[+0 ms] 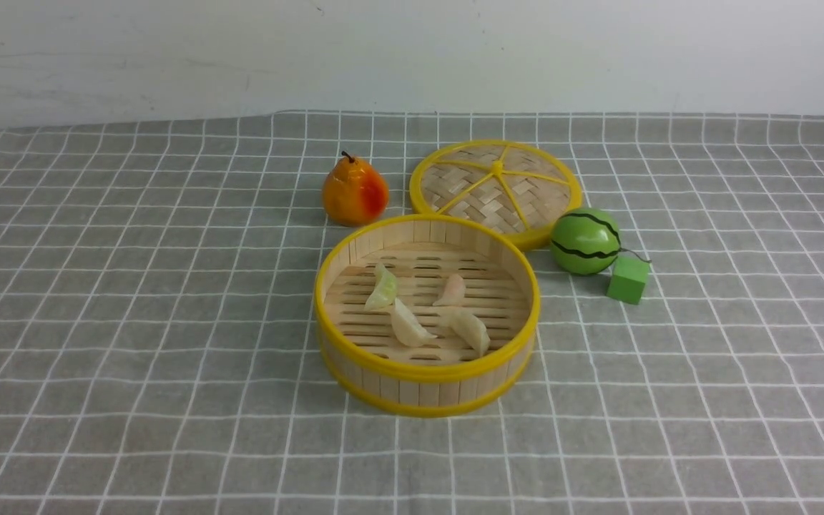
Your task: Put the dumplings into the steamer on the table with the grey tablecloth.
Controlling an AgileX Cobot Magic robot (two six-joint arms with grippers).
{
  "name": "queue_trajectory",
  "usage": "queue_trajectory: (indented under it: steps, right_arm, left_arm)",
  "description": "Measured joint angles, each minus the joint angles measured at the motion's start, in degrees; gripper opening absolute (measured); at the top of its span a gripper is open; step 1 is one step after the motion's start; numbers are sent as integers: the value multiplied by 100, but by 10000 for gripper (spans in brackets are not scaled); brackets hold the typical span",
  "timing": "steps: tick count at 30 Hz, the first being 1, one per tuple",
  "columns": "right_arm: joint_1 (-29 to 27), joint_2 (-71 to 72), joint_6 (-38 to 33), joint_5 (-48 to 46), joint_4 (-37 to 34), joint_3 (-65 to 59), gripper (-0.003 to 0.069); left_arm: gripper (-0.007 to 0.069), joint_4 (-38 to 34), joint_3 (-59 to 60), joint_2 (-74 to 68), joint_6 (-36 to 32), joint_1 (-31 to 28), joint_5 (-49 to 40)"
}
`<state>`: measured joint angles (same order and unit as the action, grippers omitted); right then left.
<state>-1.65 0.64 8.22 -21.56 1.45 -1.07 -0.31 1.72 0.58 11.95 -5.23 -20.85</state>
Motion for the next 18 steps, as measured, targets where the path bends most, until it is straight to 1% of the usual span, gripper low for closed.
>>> queue_trajectory:
  steps: [18]
  right_arm:
    - [0, 0, 2, 0, 0, 0, 73]
  left_arm:
    - [-14, 0, 2, 0, 0, 0, -7]
